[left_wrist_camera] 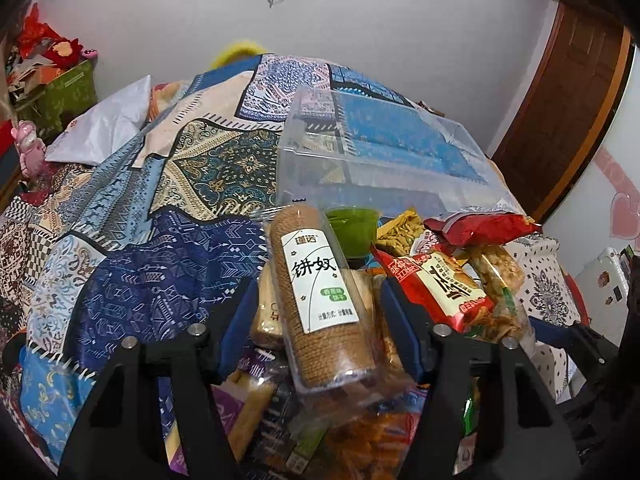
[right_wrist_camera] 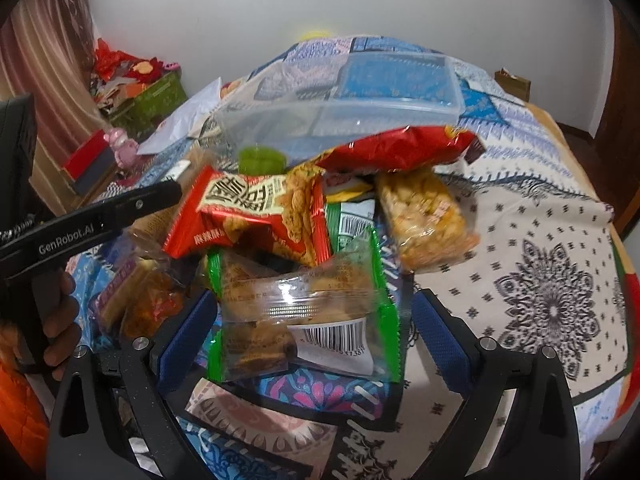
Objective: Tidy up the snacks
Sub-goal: 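Grasp the tall biscuit roll with the left gripper while the right grasps the orange snack bag, then lower the biscuit roll into the clear box with the left gripper while the right drops the snack bag in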
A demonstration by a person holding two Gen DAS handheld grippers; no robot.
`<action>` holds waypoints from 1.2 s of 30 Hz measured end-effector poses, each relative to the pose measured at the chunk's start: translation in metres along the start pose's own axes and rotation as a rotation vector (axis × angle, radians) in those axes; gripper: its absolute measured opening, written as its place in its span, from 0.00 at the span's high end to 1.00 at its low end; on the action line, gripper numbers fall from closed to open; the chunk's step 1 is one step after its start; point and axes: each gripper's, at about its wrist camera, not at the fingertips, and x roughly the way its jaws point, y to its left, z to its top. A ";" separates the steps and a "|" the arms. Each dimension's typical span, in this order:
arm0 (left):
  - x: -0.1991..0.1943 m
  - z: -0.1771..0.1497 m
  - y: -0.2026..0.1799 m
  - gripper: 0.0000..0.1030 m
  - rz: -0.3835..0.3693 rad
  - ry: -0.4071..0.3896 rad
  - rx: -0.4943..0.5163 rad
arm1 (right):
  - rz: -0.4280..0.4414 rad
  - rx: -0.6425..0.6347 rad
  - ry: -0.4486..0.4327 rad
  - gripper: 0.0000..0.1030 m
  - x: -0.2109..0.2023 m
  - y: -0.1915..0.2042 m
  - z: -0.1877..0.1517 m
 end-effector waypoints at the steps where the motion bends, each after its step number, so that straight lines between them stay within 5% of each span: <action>1: 0.003 0.001 0.000 0.45 0.003 0.005 0.001 | 0.010 0.005 0.005 0.06 0.002 0.000 -0.001; 3: 0.010 0.000 0.000 0.50 0.004 0.018 -0.002 | 0.040 0.016 0.015 0.16 0.006 0.000 0.000; 9: 0.017 -0.001 0.002 0.62 0.005 0.015 -0.003 | 0.032 0.006 0.005 0.25 0.003 -0.002 0.000; 14: 0.011 -0.002 0.002 0.63 -0.003 0.011 -0.006 | 0.024 0.002 -0.008 0.36 -0.003 -0.006 0.001; 26: -0.033 0.008 -0.004 0.64 0.000 -0.092 0.024 | -0.034 -0.020 -0.097 0.39 -0.035 -0.010 0.010; 36: -0.056 0.044 -0.009 0.64 -0.003 -0.185 0.034 | -0.073 -0.010 -0.249 0.39 -0.068 -0.016 0.050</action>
